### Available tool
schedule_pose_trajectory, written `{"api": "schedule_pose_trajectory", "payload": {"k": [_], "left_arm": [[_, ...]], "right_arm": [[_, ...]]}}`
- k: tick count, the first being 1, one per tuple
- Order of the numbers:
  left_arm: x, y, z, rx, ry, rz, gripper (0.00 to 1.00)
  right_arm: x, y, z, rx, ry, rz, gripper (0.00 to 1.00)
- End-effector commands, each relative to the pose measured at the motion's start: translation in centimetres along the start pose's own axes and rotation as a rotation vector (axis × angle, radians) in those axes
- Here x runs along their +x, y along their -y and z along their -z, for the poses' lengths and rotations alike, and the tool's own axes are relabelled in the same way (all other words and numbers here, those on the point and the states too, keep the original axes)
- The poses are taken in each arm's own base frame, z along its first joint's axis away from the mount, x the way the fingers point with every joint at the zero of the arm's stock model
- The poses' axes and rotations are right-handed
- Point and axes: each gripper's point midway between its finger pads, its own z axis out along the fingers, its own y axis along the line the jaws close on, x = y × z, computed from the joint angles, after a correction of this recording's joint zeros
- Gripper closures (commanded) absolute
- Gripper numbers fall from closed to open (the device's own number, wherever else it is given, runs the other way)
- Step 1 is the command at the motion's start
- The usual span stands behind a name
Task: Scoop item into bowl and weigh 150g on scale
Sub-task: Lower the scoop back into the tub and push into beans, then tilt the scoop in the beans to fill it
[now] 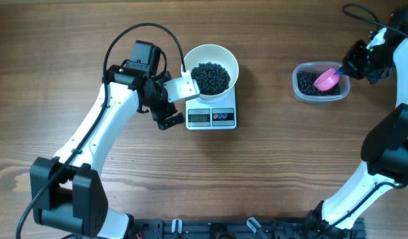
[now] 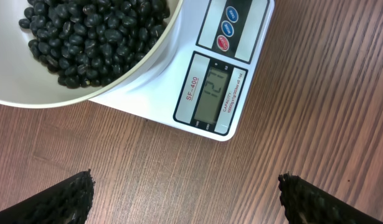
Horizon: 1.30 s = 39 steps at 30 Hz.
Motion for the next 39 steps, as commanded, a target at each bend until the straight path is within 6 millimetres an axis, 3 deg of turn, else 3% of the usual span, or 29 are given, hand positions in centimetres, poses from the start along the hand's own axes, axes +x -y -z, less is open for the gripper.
{"api": "schedule_pose_trajectory", "payload": {"k": [1,17,20,24,32,39], "left_arm": [[-0.4,0.2,0.0,0.013,0.019,-0.017,0.0],[-0.4,0.2,0.0,0.013,0.019,-0.017,0.0],[-0.4,0.2,0.0,0.013,0.019,-0.017,0.0],[-0.4,0.2,0.0,0.013,0.019,-0.017,0.0],[-0.4,0.2,0.0,0.013,0.019,-0.017,0.0],[-0.4,0.2,0.0,0.013,0.019,-0.017,0.0]], "right_arm": [[0.2,0.5,-0.6,0.017,-0.019,-0.013,0.96],[1.3,0.9,-0.6,0.034,-0.065,0.041,0.96],[0.3,0.5,0.1,0.022,-0.027,0.105,0.96],[-0.6,-1.2,2.5,-0.004,0.026,0.29,0.96],[0.7,-2.3,2.9,0.004,-0.004,0.556,0.96],[0.0,-0.5,2.8,0.295,0.02,0.623,0.96]]}}
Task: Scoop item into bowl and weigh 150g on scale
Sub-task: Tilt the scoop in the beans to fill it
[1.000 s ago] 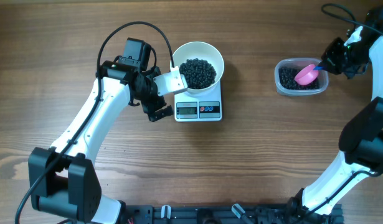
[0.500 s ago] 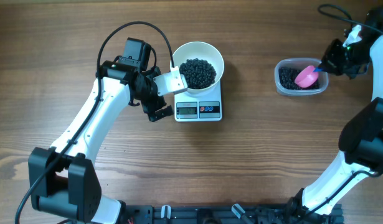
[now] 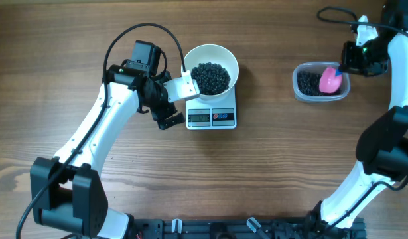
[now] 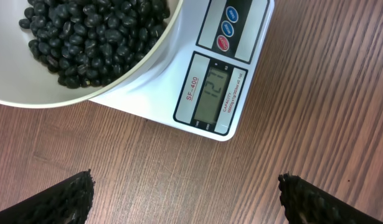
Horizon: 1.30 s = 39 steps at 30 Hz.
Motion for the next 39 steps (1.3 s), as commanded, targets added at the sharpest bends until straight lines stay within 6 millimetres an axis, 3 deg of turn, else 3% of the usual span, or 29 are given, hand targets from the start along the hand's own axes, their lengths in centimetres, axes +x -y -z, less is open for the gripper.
{"api": "schedule_pose_trajectory", "payload": {"k": [1,4,7,10,13,21,25,34,39], "left_arm": [[-0.4,0.2,0.0,0.013,0.019,-0.017,0.0],[-0.4,0.2,0.0,0.013,0.019,-0.017,0.0],[-0.4,0.2,0.0,0.013,0.019,-0.017,0.0],[-0.4,0.2,0.0,0.013,0.019,-0.017,0.0],[-0.4,0.2,0.0,0.013,0.019,-0.017,0.0],[-0.4,0.2,0.0,0.013,0.019,-0.017,0.0],[-0.4,0.2,0.0,0.013,0.019,-0.017,0.0],[-0.4,0.1,0.0,0.013,0.019,-0.017,0.0],[-0.4,0.1,0.0,0.013,0.019,-0.017,0.0]], "right_arm": [[-0.8,1.4,1.2,0.242,0.011,0.06,0.96],[-1.1,0.6,1.1,0.3,0.016,0.072,0.96],[-1.0,-4.6,-0.2,0.105,0.012,0.101,0.96],[-0.2,-7.3,-1.3,-0.008,-0.015,0.079,0.96],[0.4,-7.2,-2.3,-0.008,-0.036,0.062,0.96],[0.3,-7.3,-2.8,-0.016,-0.028,-0.008,0.96],[0.7,-9.2,-2.6,-0.153,-0.036,0.099,0.96],[0.2,-5.7,0.4,-0.47,0.046,-0.016,0.96],[0.7,-3.2,0.7,-0.457,0.053,-0.05,0.96]]}}
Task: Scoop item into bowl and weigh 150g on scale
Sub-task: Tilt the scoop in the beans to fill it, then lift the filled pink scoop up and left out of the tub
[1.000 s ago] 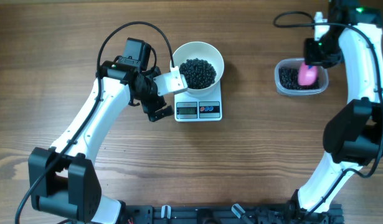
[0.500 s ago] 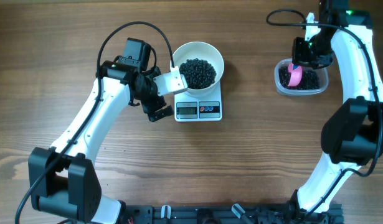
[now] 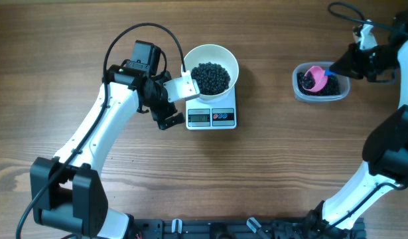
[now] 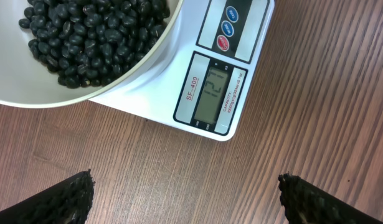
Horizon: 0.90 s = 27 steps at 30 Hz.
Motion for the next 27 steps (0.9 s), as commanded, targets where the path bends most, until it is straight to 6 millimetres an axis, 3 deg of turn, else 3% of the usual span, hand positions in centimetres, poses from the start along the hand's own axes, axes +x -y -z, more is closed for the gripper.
{"api": "schedule_pose_trajectory", "payload": {"k": [1,6,10,20,27], "left_arm": [[-0.4,0.1,0.0,0.012,0.019,-0.017,0.0],[-0.4,0.1,0.0,0.012,0.019,-0.017,0.0],[-0.4,0.1,0.0,0.013,0.02,-0.017,0.0],[-0.4,0.1,0.0,0.012,0.019,-0.017,0.0],[-0.4,0.1,0.0,0.012,0.019,-0.017,0.01]], "right_arm": [[0.1,-0.1,0.5,-0.067,0.019,0.02,0.96],[0.1,1.7,2.0,-0.089,0.055,-0.014,0.96],[-0.5,0.5,3.2,-0.228,0.121,0.02,0.96],[-0.4,-0.6,3.6,-0.3,0.13,0.014,0.96],[-1.9,-4.1,5.4,-0.527,0.219,0.014,0.96]]}}
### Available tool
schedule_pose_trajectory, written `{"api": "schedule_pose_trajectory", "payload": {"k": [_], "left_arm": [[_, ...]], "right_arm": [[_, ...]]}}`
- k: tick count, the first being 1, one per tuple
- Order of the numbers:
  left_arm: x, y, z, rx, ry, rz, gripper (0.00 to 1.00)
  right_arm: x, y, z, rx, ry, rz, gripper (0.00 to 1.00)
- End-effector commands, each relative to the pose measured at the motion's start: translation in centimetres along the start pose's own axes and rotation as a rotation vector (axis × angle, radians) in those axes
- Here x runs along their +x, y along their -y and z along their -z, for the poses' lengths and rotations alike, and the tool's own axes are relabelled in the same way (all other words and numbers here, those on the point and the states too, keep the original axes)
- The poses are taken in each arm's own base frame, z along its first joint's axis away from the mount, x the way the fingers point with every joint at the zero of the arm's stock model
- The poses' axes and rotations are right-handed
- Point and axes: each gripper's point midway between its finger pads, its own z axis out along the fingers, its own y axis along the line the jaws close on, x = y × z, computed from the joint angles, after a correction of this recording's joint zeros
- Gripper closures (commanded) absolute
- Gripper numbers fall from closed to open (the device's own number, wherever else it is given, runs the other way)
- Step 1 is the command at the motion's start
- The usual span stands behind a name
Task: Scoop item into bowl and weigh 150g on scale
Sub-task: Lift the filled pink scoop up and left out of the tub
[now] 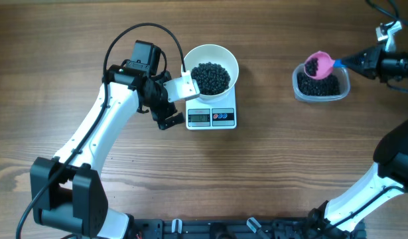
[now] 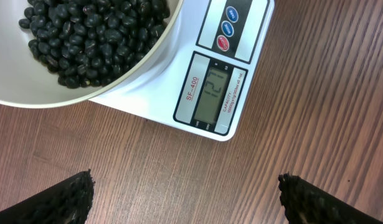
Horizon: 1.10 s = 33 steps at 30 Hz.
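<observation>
A white bowl (image 1: 210, 66) full of black beans sits on the white scale (image 1: 212, 117). In the left wrist view the bowl (image 2: 141, 56) is at the top left, and the scale's display (image 2: 212, 93) shows digits I cannot read for sure. My left gripper (image 1: 165, 119) hangs open just left of the scale, with bare table between its fingers (image 2: 61, 200). At the far right my right gripper (image 1: 371, 62) is shut on the blue handle of the pink scoop (image 1: 318, 64). The scoop holds beans above the upper left rim of the clear bean container (image 1: 321, 85).
The table top (image 1: 276, 172) is brown wood. My left arm reaches in from the lower left, with a black cable looping above its wrist. My right arm comes up along the right edge of the table.
The pink scoop was down among the beans in the container; now it is above the container's rim with beans in it. My right gripper is farther right. The left arm has not moved.
My right gripper first held the pink scoop lying in the container. It then stood steeply at the container's right side, and after that lay dug into the beans. Now it is raised and loaded. The left gripper stayed open by the scale throughout.
</observation>
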Motion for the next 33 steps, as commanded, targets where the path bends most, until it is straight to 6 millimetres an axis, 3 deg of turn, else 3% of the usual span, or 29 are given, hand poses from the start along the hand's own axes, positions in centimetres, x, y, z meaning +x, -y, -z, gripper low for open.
{"api": "schedule_pose_trajectory", "payload": {"k": [1,7,20,33], "left_arm": [[-0.4,0.1,0.0,0.013,0.019,-0.017,0.0],[-0.4,0.1,0.0,0.013,0.019,-0.017,0.0],[-0.4,0.1,0.0,0.013,0.019,-0.017,0.0],[-0.4,0.1,0.0,0.013,0.019,-0.017,0.0]], "right_arm": [[-1.3,-3.0,-0.1,-0.178,0.066,-0.013,0.96],[-2.9,-4.2,-1.8,-0.188,0.069,-0.089,0.96],[-2.0,-7.7,-7.7,-0.148,-0.027,0.085,0.96],[-0.1,-12.6,-12.6,-0.203,-0.112,0.224,0.96]]}}
